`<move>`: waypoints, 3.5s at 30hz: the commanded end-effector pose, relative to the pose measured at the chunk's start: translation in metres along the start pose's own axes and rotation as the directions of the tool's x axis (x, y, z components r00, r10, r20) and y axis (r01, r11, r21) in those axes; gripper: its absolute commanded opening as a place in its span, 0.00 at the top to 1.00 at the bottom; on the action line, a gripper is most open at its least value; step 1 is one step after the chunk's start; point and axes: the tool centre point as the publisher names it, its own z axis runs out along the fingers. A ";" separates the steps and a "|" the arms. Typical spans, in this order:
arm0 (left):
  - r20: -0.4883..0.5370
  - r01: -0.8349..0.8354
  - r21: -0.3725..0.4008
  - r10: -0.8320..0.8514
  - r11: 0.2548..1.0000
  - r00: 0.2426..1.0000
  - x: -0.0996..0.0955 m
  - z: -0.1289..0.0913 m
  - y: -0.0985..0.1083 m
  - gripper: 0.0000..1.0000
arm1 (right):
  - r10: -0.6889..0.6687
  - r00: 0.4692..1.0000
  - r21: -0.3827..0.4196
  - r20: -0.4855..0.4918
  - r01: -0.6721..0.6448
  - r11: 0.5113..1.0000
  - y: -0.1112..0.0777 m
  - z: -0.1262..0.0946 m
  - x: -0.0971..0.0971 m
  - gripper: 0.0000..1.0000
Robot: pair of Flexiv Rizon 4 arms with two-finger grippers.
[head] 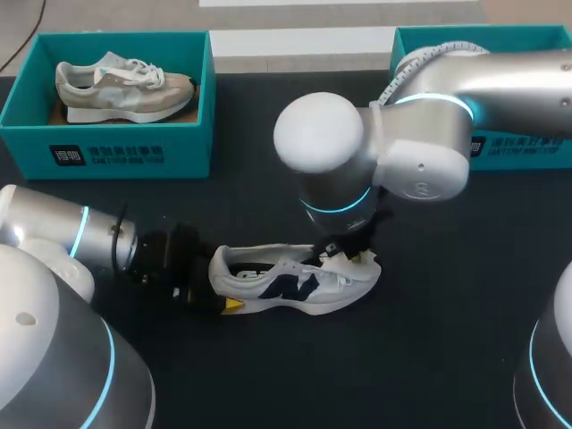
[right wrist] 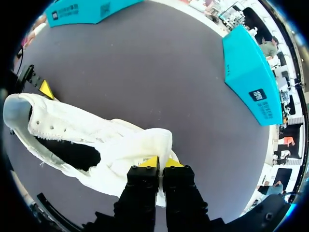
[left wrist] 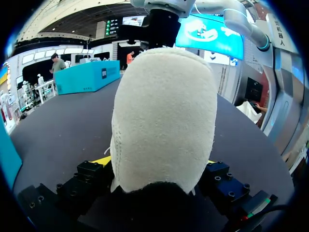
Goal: Take the shoe out of the shoebox, open the shoe tongue, remove and reinsert the insole, then place the shoe into the shoebox
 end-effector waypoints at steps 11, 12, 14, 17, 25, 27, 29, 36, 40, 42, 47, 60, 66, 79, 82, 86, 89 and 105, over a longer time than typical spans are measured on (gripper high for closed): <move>0.002 0.000 -0.004 0.000 1.000 1.000 -0.002 0.003 0.005 1.00 | 0.037 0.997 -0.022 0.074 -0.036 0.999 0.015 -0.042 -0.006 0.00; 0.002 0.000 -0.004 0.000 1.000 1.000 -0.002 0.003 0.005 1.00 | 0.046 0.996 -0.036 0.079 -0.043 0.998 0.018 -0.048 -0.005 0.00; 0.002 0.000 -0.004 0.000 1.000 1.000 -0.002 0.003 0.005 1.00 | 0.068 0.995 -0.079 0.067 -0.063 0.995 0.023 -0.057 -0.003 0.00; 0.002 0.000 -0.004 0.000 1.000 1.000 -0.002 0.003 0.005 1.00 | 0.095 0.994 -0.136 0.054 -0.087 0.987 0.029 -0.072 -0.001 0.00; 0.002 0.000 -0.004 0.000 1.000 1.000 -0.002 0.003 0.005 1.00 | -0.011 1.000 -0.268 0.021 0.016 0.963 0.049 -0.118 0.007 0.00; 0.002 0.000 -0.004 0.000 1.000 1.000 -0.002 0.003 0.005 1.00 | -0.054 0.998 -0.289 0.028 0.060 0.955 0.056 -0.130 0.007 0.00; 0.002 0.000 -0.004 0.000 1.000 1.000 -0.002 0.003 0.005 1.00 | -0.105 0.994 -0.315 0.031 0.109 0.943 0.063 -0.144 0.007 0.00; 0.002 0.000 -0.004 0.000 1.000 1.000 -0.002 0.003 0.005 1.00 | -0.314 0.948 -0.367 0.046 0.308 0.878 0.085 -0.172 0.017 0.00; 0.002 0.000 -0.004 0.000 1.000 1.000 -0.002 0.003 0.005 1.00 | -0.475 0.879 -0.342 0.048 0.461 0.819 0.094 -0.178 0.030 0.00; 0.002 0.000 -0.004 0.000 1.000 1.000 -0.002 0.003 0.005 1.00 | -0.559 0.829 -0.344 0.034 0.535 0.772 0.098 -0.181 0.036 0.00; 0.002 0.000 -0.004 0.000 1.000 1.000 -0.002 0.003 0.005 1.00 | -0.732 0.681 -0.281 0.009 0.705 0.652 0.100 -0.181 0.054 0.56; 0.002 0.000 -0.004 0.000 1.000 1.000 -0.002 0.003 0.005 1.00 | -0.835 0.549 -0.130 0.026 0.830 0.542 0.073 -0.157 0.083 1.00; 0.002 0.000 -0.004 0.000 1.000 1.000 -0.002 0.003 0.005 1.00 | -0.835 0.549 -0.156 -0.048 0.821 0.549 0.065 -0.118 0.107 1.00; 0.002 0.000 -0.004 0.000 1.000 1.000 -0.002 0.003 0.005 1.00 | -0.824 0.554 -0.162 -0.120 0.808 0.567 0.058 -0.073 0.128 1.00; 0.002 0.000 -0.004 0.000 1.000 1.000 -0.002 0.003 0.005 1.00 | -0.824 0.554 -0.162 -0.120 0.808 0.567 0.058 -0.073 0.128 1.00; 0.002 0.000 -0.004 0.000 1.000 1.000 -0.002 0.003 0.005 1.00 | -0.824 0.554 -0.162 -0.120 0.808 0.567 0.058 -0.073 0.128 1.00; 0.002 0.000 -0.004 0.000 1.000 1.000 -0.002 0.003 0.005 1.00 | -0.824 0.554 -0.162 -0.120 0.808 0.567 0.058 -0.073 0.128 1.00; 0.002 0.000 -0.004 0.000 1.000 1.000 -0.002 0.003 0.005 1.00 | -0.825 0.552 -0.165 -0.119 0.808 0.565 0.057 -0.072 0.129 1.00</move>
